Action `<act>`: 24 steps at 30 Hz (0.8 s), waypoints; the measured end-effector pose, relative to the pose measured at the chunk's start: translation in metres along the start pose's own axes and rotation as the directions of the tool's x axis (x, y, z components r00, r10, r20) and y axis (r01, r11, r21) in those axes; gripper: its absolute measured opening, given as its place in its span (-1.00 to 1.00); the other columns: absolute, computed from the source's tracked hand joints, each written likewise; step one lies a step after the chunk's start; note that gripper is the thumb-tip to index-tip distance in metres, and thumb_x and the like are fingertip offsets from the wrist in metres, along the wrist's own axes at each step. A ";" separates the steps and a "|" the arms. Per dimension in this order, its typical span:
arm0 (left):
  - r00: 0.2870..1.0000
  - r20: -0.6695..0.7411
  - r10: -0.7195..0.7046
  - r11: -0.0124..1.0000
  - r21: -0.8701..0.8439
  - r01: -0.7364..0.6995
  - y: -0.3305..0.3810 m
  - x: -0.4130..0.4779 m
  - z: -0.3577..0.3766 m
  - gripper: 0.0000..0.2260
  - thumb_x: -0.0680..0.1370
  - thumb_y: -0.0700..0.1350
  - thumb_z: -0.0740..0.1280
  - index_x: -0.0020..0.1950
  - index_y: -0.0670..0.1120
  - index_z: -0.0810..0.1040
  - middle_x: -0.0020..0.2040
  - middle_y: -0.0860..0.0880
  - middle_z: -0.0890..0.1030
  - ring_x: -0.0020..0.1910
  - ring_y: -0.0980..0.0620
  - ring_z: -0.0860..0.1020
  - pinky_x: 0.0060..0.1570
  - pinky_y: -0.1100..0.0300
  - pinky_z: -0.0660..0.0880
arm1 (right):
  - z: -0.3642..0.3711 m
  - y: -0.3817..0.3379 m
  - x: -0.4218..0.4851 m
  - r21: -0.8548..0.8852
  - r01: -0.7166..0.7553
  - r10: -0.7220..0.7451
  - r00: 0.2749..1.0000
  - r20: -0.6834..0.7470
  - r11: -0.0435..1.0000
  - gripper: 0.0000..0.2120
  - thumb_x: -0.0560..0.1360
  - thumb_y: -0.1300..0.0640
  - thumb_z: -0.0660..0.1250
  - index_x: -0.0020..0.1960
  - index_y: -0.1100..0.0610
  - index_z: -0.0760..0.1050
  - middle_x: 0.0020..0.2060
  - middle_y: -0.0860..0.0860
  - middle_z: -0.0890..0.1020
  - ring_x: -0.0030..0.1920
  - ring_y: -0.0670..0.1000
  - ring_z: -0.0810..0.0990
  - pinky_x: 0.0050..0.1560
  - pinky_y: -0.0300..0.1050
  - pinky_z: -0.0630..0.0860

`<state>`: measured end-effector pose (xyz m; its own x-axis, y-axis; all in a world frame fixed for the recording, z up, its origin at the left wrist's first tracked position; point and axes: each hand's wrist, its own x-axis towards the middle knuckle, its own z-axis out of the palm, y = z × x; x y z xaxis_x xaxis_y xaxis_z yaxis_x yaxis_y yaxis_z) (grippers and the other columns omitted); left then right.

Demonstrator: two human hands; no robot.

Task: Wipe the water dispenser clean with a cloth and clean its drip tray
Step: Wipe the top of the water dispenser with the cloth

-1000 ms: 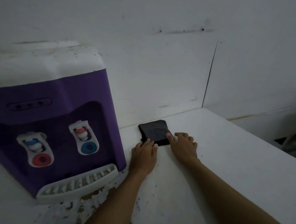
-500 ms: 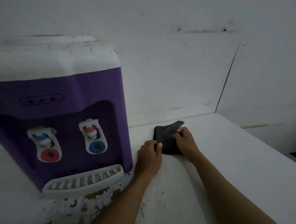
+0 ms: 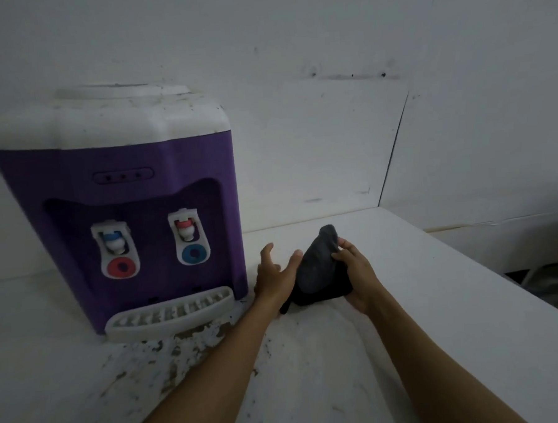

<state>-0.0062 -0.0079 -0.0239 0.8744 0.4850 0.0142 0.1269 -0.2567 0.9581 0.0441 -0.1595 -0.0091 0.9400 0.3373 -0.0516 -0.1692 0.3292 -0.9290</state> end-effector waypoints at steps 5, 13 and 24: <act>0.940 0.130 0.316 0.945 0.040 -0.324 0.003 -0.023 -0.023 -0.47 0.51 0.20 0.36 0.43 0.26 0.25 0.45 0.20 0.27 0.38 0.09 0.32 0.35 0.03 0.36 | 0.010 -0.007 -0.026 -0.146 0.018 0.015 0.976 0.219 0.989 -0.72 0.57 0.25 0.20 0.24 0.06 0.51 0.10 0.16 0.63 0.10 0.16 0.62 0.08 0.06 0.57; 0.827 0.254 0.502 0.792 0.248 -0.557 0.027 -0.041 -0.062 -0.67 0.45 -0.08 0.13 0.13 0.11 0.55 -0.07 0.19 0.61 -0.01 0.21 0.52 0.26 -0.01 0.33 | 0.027 -0.018 -0.049 -0.390 0.060 0.150 0.861 0.486 0.919 -0.67 0.53 0.36 0.27 0.26 0.14 0.46 0.09 0.20 0.63 0.09 0.20 0.62 0.12 0.10 0.56; 0.871 0.433 0.231 0.794 0.433 -0.426 0.044 -0.048 -0.084 -0.65 0.50 0.23 0.35 -0.13 -0.06 0.61 -0.19 0.00 0.63 -0.14 0.01 0.59 -0.13 0.11 0.50 | 0.011 -0.040 -0.054 -0.503 0.219 0.066 0.870 0.488 0.836 -0.70 0.45 0.39 0.38 0.15 0.22 0.50 -0.01 0.18 0.66 0.04 0.16 0.62 0.04 -0.01 0.58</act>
<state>-0.0818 0.0278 0.0413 0.9939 0.0009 0.1100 -0.0692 -0.7727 0.6309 -0.0033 -0.1808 0.0350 0.6619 0.7461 0.0725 0.2131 -0.0945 -0.9724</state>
